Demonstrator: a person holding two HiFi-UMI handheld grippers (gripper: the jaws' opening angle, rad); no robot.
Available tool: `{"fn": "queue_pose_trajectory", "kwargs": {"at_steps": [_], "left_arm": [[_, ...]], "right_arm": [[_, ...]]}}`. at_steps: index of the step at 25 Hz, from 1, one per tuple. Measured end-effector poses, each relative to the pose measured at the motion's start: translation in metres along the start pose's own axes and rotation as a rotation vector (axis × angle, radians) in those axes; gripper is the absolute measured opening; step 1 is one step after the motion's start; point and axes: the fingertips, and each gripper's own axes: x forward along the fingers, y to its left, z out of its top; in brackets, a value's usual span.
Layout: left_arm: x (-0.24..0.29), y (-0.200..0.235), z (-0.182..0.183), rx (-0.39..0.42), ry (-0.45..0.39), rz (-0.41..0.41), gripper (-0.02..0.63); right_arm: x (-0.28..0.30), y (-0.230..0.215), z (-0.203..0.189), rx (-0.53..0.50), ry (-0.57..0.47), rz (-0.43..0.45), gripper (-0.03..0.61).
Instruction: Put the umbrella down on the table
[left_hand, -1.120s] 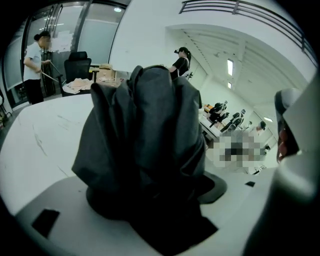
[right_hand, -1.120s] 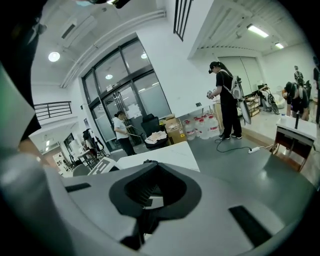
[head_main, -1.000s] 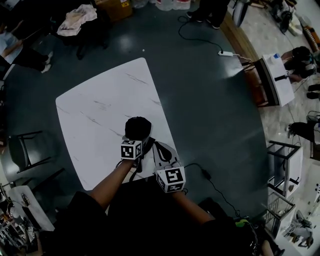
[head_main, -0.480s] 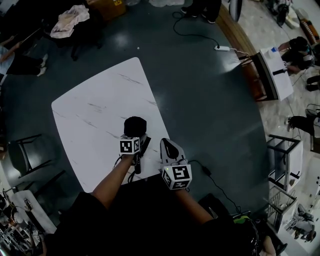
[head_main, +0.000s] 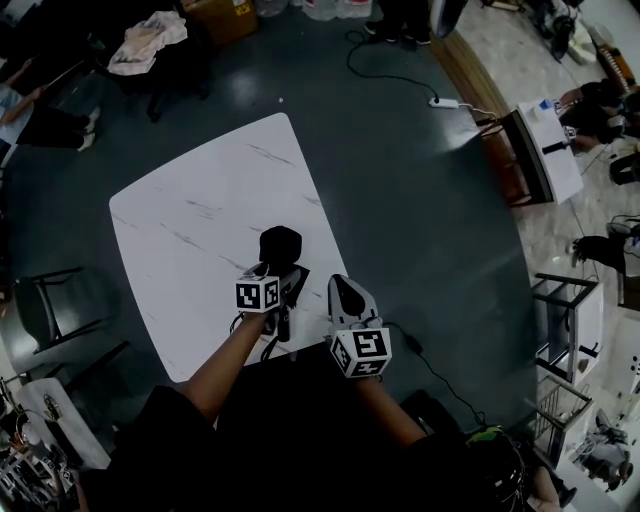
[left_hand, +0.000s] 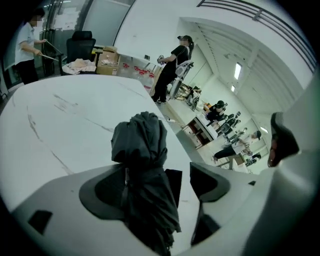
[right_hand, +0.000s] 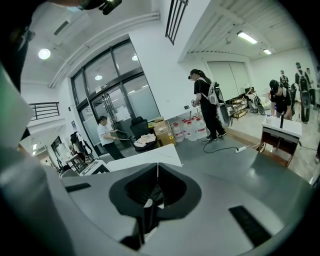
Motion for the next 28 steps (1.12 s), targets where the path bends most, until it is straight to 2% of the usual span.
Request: {"fn": "queue_pose_trajectory", "kwargs": {"at_steps": [5, 9, 15, 19, 23, 25, 28], "left_arm": [[-0.049, -0.022, 0.009, 0.019, -0.137, -0.059, 0.402], [-0.099, -0.032, 0.008, 0.042, -0.228, -0.114, 0.402], [-0.193, -0.035, -0.004, 0.111, -0.388, -0.139, 0.4], [-0.265, -0.037, -0.014, 0.166, -0.506, -0.141, 0.399], [-0.327, -0.034, -0.027, 0.188, -0.609, -0.153, 0.396], [-0.354, -0.03, -0.033, 0.211, -0.655, -0.15, 0.373], [-0.393, -0.022, -0.043, 0.261, -0.727, -0.11, 0.236]], "right_arm": [[-0.016, 0.026, -0.001, -0.027, -0.023, 0.0, 0.017], [-0.029, 0.064, -0.002, -0.063, -0.052, 0.017, 0.017], [-0.043, 0.133, 0.0, -0.124, -0.103, 0.059, 0.017], [-0.055, 0.193, 0.005, -0.179, -0.125, 0.112, 0.017], [-0.069, 0.254, 0.003, -0.238, -0.156, 0.156, 0.017], [-0.074, 0.281, 0.005, -0.257, -0.18, 0.172, 0.017], [-0.084, 0.315, 0.006, -0.281, -0.206, 0.189, 0.017]]}}
